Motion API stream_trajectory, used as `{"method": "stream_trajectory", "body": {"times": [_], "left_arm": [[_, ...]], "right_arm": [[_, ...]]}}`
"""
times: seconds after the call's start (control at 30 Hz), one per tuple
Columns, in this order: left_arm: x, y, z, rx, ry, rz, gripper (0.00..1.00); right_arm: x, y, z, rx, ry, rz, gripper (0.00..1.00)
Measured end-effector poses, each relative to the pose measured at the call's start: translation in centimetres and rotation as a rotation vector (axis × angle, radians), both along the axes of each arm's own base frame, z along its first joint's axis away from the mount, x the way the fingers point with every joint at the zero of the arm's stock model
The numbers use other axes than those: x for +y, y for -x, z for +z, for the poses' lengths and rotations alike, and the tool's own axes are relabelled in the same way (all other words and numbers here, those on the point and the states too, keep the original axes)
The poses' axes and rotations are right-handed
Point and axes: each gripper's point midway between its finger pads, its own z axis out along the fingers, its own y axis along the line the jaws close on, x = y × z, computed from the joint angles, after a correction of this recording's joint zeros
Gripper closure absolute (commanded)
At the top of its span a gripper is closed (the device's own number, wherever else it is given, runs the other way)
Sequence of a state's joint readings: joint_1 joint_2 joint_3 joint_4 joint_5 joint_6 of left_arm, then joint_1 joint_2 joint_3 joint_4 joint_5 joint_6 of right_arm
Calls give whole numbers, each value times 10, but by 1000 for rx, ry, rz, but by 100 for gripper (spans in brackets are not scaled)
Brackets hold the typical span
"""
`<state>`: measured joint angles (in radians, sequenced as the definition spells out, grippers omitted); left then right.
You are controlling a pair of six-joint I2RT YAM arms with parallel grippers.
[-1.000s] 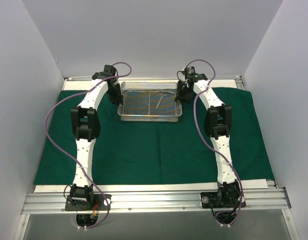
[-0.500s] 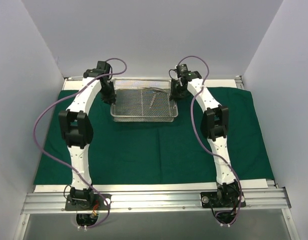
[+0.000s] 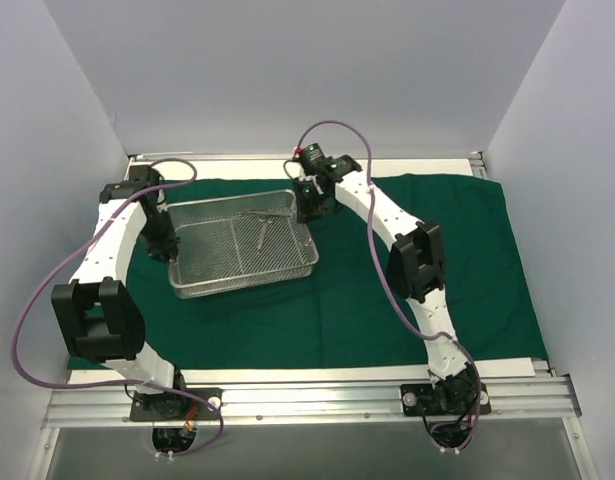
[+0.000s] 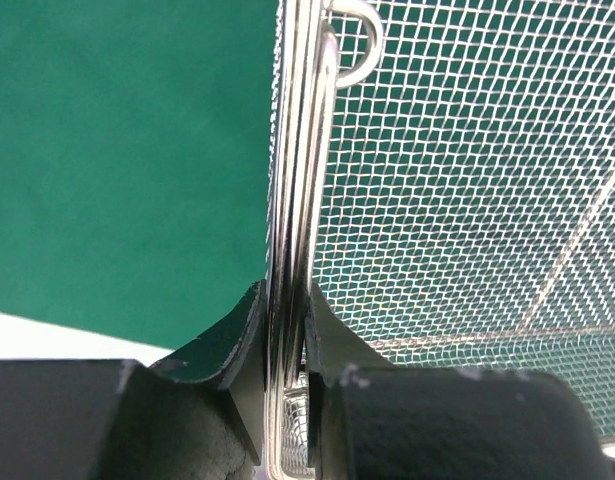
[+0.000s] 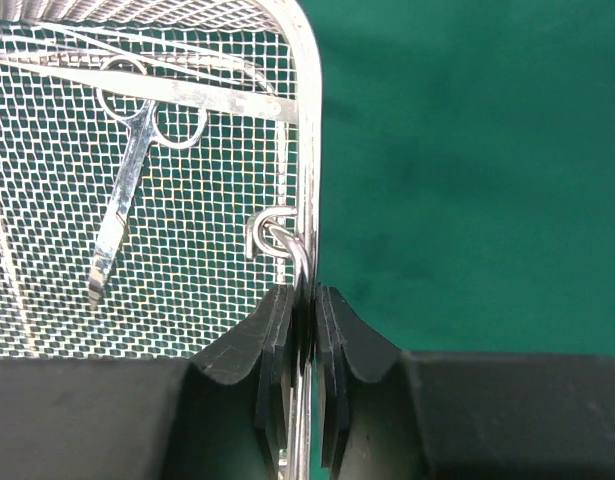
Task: Open and lay out the surgical kit
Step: Place the container in the surgical kit.
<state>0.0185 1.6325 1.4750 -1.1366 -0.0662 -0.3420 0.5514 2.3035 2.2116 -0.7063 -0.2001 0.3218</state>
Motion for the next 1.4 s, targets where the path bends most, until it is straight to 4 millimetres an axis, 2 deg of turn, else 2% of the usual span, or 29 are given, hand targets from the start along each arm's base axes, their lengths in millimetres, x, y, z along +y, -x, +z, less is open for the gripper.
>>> {"method": "stream_trajectory", "body": {"times": [0.1,0.23,0.33,0.47,0.6,0.7,0.8,0.83,0.9,0.93,0.97,1.07,1.13,1.23,1.4], "left_arm": [[21,22,-3,61,-16,31,98],[40,34,-5,101,-45,40,98],[46,41,-16,130,-37,51,97],[47,51,-38,180,16,80,90],[44,54,-62,241,73,95,80],[47,49,-74,246,84,101,75],[50,44,-78,232,89,128,64],[52,43,-78,226,91,146,54],[55,40,-80,214,94,184,47],[56,40,-81,211,96,200,45],[56,39,-81,206,99,212,40],[55,38,-82,203,107,228,36],[54,37,-81,200,116,232,36],[51,36,-80,197,133,240,35],[52,28,-69,168,132,244,34]], "right_arm": [[24,23,-10,21,15,46,100],[41,38,-17,23,27,77,100],[45,41,-17,19,28,82,100],[48,42,-21,17,25,86,100],[45,47,-35,44,37,83,100],[47,45,-36,37,31,83,100],[47,45,-40,41,27,85,100],[47,48,-42,50,27,89,94],[46,52,-48,71,28,96,83],[47,53,-48,76,22,99,72],[48,54,-48,81,14,104,65],[51,57,-46,98,-13,125,48],[50,56,-45,104,-23,130,42],[49,54,-41,107,-37,132,38],[35,27,-20,70,-78,82,34]]}}
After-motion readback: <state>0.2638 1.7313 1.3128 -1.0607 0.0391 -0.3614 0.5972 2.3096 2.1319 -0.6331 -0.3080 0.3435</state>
